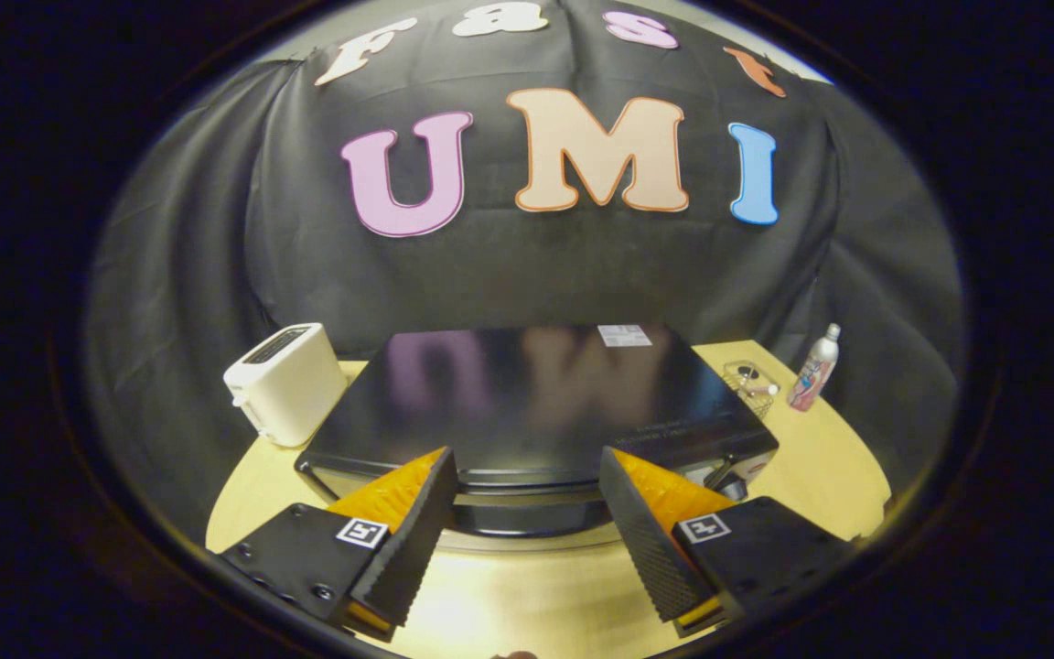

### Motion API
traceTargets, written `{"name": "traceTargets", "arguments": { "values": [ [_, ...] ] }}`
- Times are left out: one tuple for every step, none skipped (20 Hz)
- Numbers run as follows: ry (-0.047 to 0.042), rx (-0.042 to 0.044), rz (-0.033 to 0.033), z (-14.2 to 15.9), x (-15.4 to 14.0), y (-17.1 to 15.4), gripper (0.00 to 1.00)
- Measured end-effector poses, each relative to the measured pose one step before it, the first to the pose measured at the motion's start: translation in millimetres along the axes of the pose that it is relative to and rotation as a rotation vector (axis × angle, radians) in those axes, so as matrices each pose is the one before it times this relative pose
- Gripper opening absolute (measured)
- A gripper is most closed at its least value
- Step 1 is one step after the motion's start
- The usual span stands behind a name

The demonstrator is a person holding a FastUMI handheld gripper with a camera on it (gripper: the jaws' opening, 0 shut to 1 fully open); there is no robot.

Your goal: Open the toaster oven, put the food inside, and close the toaster oven door.

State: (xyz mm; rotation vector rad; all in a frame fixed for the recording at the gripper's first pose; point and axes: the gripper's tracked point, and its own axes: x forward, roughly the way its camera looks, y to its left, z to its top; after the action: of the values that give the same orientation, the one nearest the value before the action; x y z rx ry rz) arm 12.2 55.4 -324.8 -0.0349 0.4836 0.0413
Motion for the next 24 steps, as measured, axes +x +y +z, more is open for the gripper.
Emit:
{"name": "traceTargets", "arguments": {
  "values": [
    [0.00539, -0.00302, -0.00022, 0.22, -4.41, -3.65, 0.99],
    [0.00622, 0.01495, 0.00259, -0.29, -1.54, -0.6, 1.0],
    [0.00182, 0.01205, 0.0019, -2.25, 1.62, 0.05, 1.0],
    [0.00394, -0.00087, 0.00054, -1.05, -1.62, -0.13, 0.99],
    [0.0023, -0.00731, 0.00026, -2.0, -3.23, -0.02, 0.99],
    [0.00471, -0.00395, -0.0005, -1.12, -2.26, -0.53, 1.0],
    [0.00389, 0.00312, 0.00057, -2.18, -2.85, -0.31, 1.0],
    [0.0051, 0.0056, 0.00114, -2.73, -3.58, -0.5, 1.0],
    [0.00624, 0.00399, 0.00152, -2.31, -3.02, -0.68, 1.0],
    [0.00537, -0.00029, 0.0016, -3.54, -4.28, 0.18, 1.0],
    [0.00608, -0.00156, 0.00226, -2.71, -3.66, -0.89, 1.0],
    [0.01812, -0.02162, -0.00157, -6.85, -8.74, 0.61, 1.0],
    [0.00164, -0.0208, -0.00028, -2.25, -0.53, -2.28, 0.99],
    [0.01022, -0.01331, -0.00588, -6.19, -3.77, -0.41, 1.0],
    [0.00494, -0.00255, -0.00361, -2.92, -3.62, -0.4, 1.0],
    [0.00609, 0.00318, -0.0032, -4.7, -3.4, -0.67, 1.0],
    [0.00967, 0.0082, -0.00044, -5.37, -2.77, -0.52, 1.0],
    [0.00509, 0.00765, 0.00088, -5.03, -3.2, -0.21, 1.0],
    [0.00771, 0.00277, 0.00262, -4.31, -2.88, 0.05, 1.0],
    [0.00766, -0.00097, 0.00165, -5.81, -3.22, -0.88, 1.0],
    [0.01105, -0.00116, 0.00013, -6.14, -3.34, -0.46, 1.0],
    [0.01087, -0.00159, -0.002, -6.87, -2.88, -0.65, 1.0],
    [0.01436, -0.00223, -0.00333, -7.71, -2.99, -0.53, 1.0],
    [0.01442, -0.00021, -0.00365, -8.42, -2.85, -0.5, 1.0]
  ]
}}
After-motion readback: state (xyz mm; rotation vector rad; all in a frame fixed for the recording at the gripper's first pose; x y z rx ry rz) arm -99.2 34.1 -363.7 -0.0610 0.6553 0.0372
